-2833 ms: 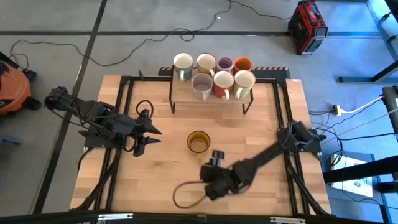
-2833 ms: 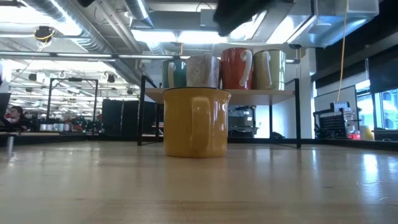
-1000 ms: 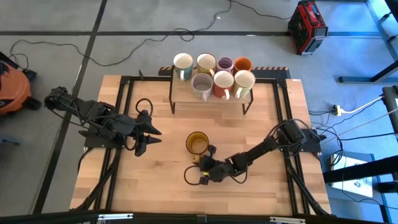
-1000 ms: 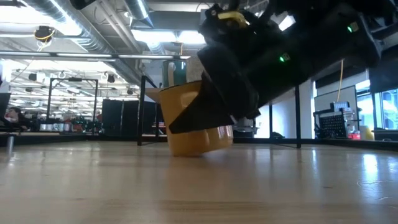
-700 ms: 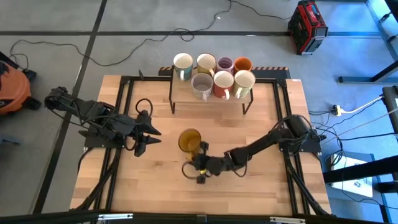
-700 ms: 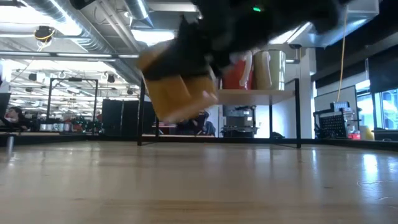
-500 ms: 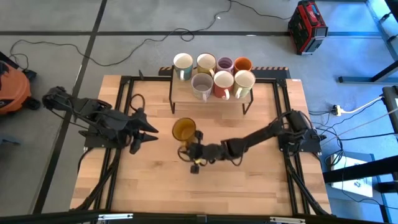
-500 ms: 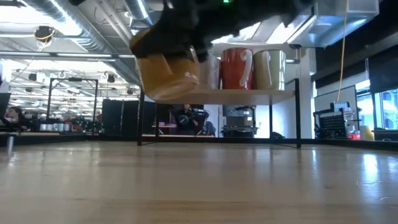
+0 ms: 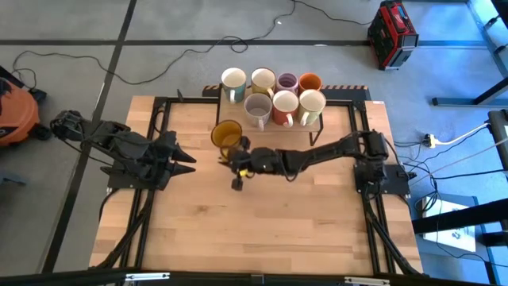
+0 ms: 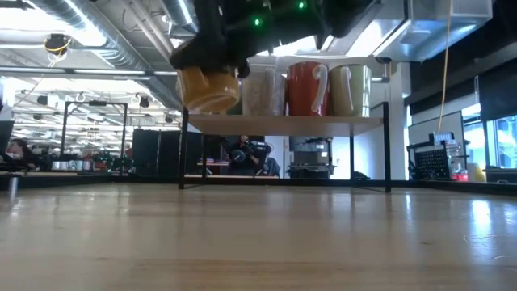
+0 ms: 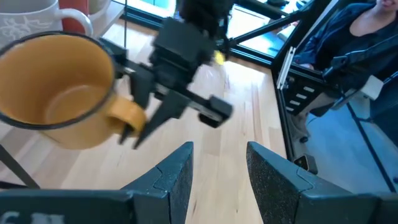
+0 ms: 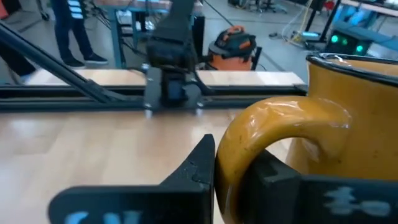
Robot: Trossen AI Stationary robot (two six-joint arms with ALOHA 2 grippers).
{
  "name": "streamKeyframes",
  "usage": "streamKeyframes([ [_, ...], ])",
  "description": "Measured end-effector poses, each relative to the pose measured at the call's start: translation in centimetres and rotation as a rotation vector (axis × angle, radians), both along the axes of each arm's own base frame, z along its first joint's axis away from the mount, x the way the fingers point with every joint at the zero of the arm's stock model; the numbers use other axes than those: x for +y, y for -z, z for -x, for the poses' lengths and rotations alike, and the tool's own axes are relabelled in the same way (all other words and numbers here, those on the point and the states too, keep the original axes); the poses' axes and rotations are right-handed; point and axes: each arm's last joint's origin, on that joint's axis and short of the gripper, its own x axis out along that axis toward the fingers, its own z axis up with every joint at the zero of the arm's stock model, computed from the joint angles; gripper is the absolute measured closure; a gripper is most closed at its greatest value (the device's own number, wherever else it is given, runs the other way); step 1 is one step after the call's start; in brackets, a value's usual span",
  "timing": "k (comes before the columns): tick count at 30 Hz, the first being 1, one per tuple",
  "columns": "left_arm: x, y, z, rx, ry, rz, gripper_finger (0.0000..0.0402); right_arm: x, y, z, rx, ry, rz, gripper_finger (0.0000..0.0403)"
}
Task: Place coffee mugs
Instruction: Put the yellow mug on the shelf
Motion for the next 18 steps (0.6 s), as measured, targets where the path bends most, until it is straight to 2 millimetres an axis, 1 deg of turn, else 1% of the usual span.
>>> streamKeyframes([
  [5, 0.0, 0.0, 0.0, 0.001, 0.005, -0.012, 0.0257, -2.6, -0.4, -0.2, -0.035, 0.002, 0.009, 0.0380],
  [9, 0.0, 0.0, 0.0, 0.001, 0.005, -0.012, 0.0257, -3.9, -0.3, -0.1, -0.026, 0.016, 0.010, 0.0380],
  [13, 0.0, 0.0, 0.0, 0.000, 0.005, -0.011, 0.0257, -4.9, -0.3, -0.1, -0.030, 0.031, 0.009, 0.0380],
  [18, 0.0, 0.0, -0.1, -0.002, 0.004, -0.009, 0.0257, -5.1, -0.3, -0.1, -0.030, 0.039, 0.011, 0.0381],
])
